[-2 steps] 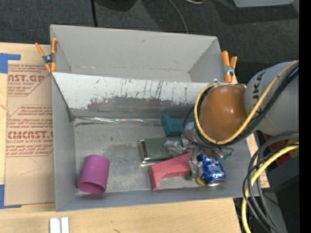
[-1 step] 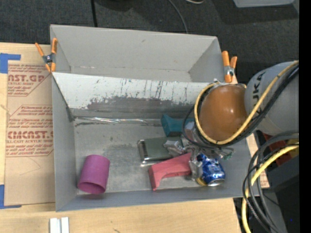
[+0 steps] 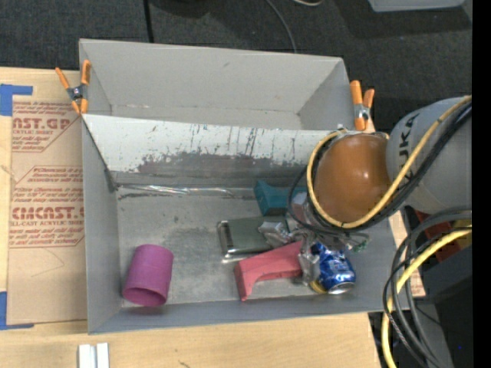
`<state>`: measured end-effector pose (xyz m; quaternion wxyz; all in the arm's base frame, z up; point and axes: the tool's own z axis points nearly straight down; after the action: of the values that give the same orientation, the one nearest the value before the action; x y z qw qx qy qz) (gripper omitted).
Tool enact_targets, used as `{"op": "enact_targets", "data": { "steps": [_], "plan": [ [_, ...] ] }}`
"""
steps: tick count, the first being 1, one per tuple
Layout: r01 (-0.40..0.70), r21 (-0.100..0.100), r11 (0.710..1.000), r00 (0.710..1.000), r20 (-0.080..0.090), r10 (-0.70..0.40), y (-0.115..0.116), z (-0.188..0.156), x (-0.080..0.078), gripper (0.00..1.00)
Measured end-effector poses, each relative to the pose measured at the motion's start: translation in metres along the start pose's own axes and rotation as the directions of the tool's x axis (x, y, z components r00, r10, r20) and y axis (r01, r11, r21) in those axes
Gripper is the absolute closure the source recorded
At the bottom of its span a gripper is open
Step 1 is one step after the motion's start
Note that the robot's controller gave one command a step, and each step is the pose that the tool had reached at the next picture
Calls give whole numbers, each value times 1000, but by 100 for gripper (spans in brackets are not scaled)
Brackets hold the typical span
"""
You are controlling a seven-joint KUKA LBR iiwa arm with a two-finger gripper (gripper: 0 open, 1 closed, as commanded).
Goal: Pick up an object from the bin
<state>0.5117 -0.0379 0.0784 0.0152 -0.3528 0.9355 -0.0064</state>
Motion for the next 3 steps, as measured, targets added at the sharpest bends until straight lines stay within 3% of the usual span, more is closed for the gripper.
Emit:
{"op": "enact_targets", "data": {
  "steps": [1,2,3],
  "plan": [
    [121,-10,993,993,-1,-121,-11,-13,5,100],
    [-127,5,992,992,5,127,26,5,-3,100],
    [-127,5,992,992,4,127,26,5,-3,100]
  ]
}}
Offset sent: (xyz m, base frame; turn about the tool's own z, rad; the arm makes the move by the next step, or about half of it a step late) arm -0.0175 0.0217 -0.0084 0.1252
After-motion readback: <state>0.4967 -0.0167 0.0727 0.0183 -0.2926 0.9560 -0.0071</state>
